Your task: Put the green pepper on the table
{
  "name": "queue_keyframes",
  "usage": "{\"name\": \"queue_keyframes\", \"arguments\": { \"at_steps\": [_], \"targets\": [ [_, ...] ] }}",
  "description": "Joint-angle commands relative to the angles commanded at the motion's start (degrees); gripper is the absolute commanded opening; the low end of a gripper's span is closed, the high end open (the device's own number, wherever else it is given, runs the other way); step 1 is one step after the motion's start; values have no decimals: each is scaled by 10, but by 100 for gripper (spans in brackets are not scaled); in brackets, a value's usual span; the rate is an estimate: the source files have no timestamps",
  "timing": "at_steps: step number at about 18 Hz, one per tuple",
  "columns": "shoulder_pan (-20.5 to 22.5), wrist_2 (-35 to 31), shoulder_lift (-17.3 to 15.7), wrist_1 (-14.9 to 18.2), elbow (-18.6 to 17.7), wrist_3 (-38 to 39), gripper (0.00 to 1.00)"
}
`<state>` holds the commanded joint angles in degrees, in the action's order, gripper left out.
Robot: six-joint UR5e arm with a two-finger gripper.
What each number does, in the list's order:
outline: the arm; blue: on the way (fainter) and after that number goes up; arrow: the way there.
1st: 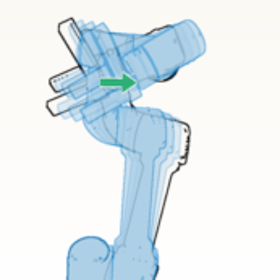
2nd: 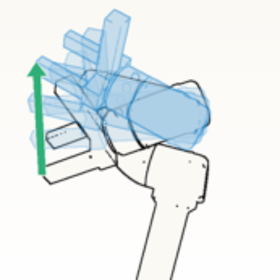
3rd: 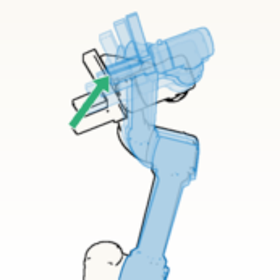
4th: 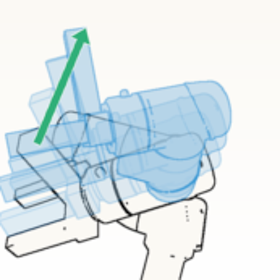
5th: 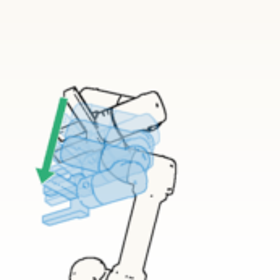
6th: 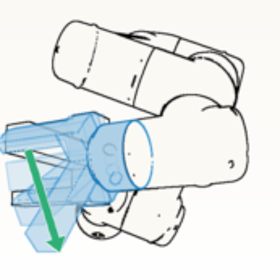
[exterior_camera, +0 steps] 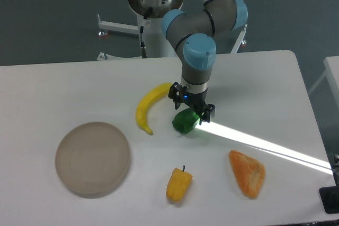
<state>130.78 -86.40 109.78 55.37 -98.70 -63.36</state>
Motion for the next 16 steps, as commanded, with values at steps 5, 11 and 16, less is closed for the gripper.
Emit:
{"name": "queue_keyframes", "arguments": {
  "at_steps": [5,11,16],
  "targets": [
    [32,-2,-4,11,20,-57,100],
    [90,-3,1,43,83,-162,100],
    [98,-5,25,57,124,-196,100]
  ]
}}
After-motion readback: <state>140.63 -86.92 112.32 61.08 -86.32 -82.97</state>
